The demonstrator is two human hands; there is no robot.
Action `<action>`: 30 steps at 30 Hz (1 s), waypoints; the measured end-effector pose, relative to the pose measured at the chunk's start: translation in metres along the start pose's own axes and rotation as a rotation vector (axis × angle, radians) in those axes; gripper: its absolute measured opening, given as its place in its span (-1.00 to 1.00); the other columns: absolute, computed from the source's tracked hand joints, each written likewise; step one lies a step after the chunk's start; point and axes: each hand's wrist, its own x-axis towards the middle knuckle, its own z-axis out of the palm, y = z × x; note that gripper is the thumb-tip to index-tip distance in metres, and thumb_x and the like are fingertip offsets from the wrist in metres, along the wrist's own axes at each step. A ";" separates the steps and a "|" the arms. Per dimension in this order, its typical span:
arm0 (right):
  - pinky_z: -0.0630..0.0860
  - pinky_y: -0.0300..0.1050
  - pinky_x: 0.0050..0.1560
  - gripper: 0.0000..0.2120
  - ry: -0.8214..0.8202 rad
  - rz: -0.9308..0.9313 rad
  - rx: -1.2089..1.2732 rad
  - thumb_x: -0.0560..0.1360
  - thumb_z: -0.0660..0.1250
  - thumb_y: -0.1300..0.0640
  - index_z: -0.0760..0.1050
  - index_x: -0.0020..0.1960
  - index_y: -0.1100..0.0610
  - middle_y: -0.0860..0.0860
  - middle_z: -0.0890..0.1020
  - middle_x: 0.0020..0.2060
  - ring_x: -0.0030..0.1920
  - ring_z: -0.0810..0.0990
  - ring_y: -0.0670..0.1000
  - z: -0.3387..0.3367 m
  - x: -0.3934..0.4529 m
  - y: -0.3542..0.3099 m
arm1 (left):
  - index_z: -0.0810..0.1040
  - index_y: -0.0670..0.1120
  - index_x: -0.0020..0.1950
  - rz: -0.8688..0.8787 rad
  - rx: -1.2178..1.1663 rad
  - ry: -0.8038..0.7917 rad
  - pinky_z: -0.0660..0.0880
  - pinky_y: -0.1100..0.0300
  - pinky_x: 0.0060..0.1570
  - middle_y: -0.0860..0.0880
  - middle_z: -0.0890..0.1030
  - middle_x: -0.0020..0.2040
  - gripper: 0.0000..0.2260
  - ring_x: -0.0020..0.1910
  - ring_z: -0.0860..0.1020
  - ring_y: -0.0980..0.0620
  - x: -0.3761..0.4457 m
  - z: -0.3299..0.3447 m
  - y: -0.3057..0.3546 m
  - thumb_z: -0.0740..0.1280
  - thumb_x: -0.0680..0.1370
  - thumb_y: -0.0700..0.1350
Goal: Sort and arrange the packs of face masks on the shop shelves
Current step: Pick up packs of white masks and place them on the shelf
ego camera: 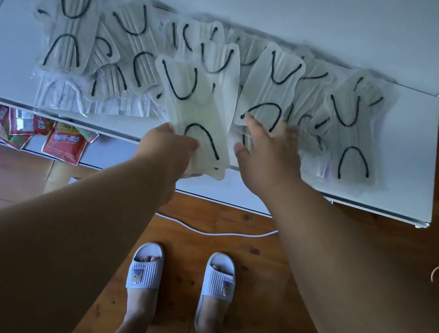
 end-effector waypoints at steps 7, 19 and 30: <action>-0.13 0.18 0.56 -0.48 0.106 0.014 -0.095 0.65 0.08 -0.03 0.18 0.55 0.15 0.12 0.10 0.59 0.60 -0.10 0.16 0.004 0.007 -0.002 | 0.55 0.02 -0.11 0.013 0.085 0.021 0.59 -0.19 0.11 -0.11 0.65 -0.01 -0.89 0.04 0.62 -0.25 0.003 -0.005 -0.011 0.37 0.48 -0.20; 0.23 0.17 0.46 -0.69 0.171 -0.415 0.370 0.62 0.16 0.06 0.53 0.22 0.20 0.22 0.42 0.43 0.54 0.22 0.21 0.023 -0.027 -0.045 | 0.59 -0.04 -0.12 0.051 0.041 0.108 0.65 -0.03 -0.03 -0.04 0.67 -0.25 -0.94 -0.16 0.66 -0.15 -0.001 -0.029 0.008 0.41 0.53 -0.18; -0.04 0.14 0.56 -0.48 0.070 -0.118 -0.124 0.65 0.10 -0.06 0.20 0.53 0.15 0.12 0.10 0.59 0.60 -0.10 0.14 0.028 0.005 -0.053 | 0.52 -0.02 0.07 0.056 0.120 0.162 0.46 0.09 -0.03 0.02 0.59 -0.13 -0.92 -0.13 0.55 -0.01 0.000 -0.067 0.004 0.32 0.61 -0.16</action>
